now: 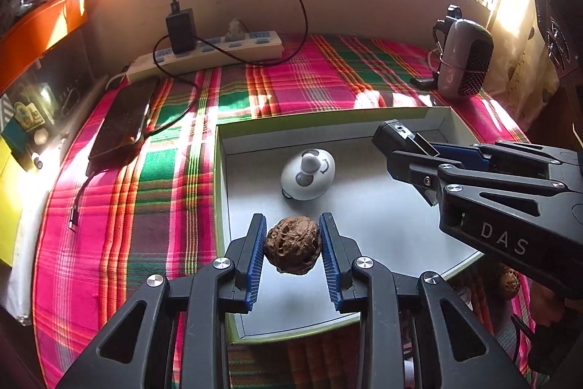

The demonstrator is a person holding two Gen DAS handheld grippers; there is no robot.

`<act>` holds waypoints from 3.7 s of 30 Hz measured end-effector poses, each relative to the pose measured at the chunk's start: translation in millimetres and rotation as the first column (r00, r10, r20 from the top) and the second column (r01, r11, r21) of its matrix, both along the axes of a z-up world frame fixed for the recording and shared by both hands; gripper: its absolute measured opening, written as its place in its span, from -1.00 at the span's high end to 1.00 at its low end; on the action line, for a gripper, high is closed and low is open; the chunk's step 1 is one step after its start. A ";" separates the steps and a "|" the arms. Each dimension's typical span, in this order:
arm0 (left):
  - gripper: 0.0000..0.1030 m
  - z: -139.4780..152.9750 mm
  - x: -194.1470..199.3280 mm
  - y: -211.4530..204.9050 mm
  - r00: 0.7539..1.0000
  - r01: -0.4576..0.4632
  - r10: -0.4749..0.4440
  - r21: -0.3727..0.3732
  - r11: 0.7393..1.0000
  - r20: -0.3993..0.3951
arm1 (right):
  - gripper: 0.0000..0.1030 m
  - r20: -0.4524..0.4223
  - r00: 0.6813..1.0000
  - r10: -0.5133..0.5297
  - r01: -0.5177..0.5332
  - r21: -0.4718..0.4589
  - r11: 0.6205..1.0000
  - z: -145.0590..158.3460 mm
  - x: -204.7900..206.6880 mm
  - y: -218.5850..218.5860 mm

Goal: Organize objects
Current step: 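Lift the flashlight and walnut and carry both over the box, then lower the flashlight and walnut into the box and open both grippers, then withdraw both grippers from the box toward the second walnut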

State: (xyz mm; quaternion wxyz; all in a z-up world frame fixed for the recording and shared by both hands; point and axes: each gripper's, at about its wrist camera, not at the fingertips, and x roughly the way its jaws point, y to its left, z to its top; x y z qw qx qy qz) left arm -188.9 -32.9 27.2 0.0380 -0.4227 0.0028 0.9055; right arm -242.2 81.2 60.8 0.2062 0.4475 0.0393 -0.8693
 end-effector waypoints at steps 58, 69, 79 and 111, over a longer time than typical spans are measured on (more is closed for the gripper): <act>0.45 -16.7 -13.2 13.6 0.999 0.028 -0.027 -0.055 0.998 0.020 | 0.24 0.064 0.997 -0.038 0.038 0.003 0.999 -24.4 -28.0 -16.2; 0.45 -4.3 -0.6 10.2 1.000 0.016 -0.016 -0.040 0.999 -0.006 | 0.22 0.018 0.998 -0.054 0.055 -0.013 0.998 -7.7 -14.2 -4.2; 0.45 15.3 26.0 10.6 0.998 0.021 -0.022 -0.024 1.000 -0.053 | 0.22 -0.040 0.997 -0.073 0.072 -0.031 0.997 14.3 18.6 14.1; 0.44 -6.3 116.2 3.5 0.995 0.099 -0.096 0.146 0.984 -0.022 | 0.21 -0.089 0.976 -0.198 0.198 -0.005 0.980 -2.2 136.1 111.3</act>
